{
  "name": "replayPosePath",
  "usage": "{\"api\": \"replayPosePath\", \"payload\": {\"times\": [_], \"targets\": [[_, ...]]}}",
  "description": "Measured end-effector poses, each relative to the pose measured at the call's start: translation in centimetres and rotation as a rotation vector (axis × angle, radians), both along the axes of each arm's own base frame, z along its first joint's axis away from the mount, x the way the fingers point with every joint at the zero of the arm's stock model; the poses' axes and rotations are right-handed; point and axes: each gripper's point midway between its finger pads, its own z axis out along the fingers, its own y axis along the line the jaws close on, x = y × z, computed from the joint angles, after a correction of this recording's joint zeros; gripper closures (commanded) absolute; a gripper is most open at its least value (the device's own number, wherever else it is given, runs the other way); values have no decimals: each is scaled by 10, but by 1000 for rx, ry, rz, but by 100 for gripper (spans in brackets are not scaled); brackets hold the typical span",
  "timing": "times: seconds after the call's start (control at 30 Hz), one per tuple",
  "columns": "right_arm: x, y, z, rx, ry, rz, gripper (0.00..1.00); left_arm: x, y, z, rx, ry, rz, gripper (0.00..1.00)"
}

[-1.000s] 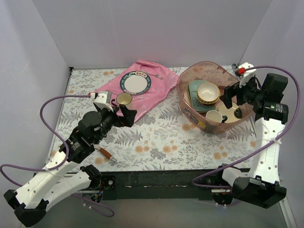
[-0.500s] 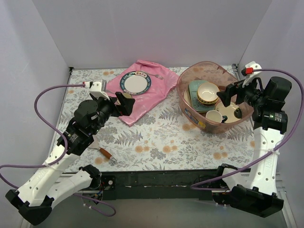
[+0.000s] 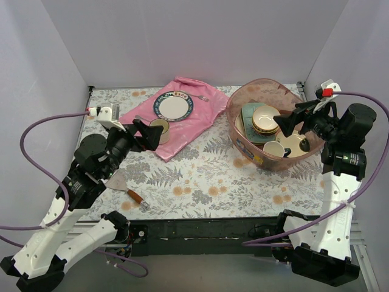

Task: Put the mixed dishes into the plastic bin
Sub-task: Reset both arms

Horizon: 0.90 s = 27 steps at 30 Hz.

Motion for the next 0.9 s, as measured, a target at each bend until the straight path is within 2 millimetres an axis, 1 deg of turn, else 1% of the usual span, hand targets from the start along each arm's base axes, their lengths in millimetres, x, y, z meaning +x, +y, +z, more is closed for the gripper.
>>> {"api": "replayPosePath", "payload": {"times": [0.13, 0.23, 0.4, 0.9], "targets": [[-4, 2, 5, 14, -1, 1, 1, -9, 10, 15, -25, -34, 13, 2], [-7, 3, 15, 19, -19, -1, 2, -15, 15, 19, -35, -46, 18, 2], [-15, 5, 29, 24, -51, -6, 1, -18, 17, 17, -35, -37, 20, 2], [-29, -2, 55, 27, -108, -99, 2, -25, 22, 16, -39, -32, 19, 2]]}}
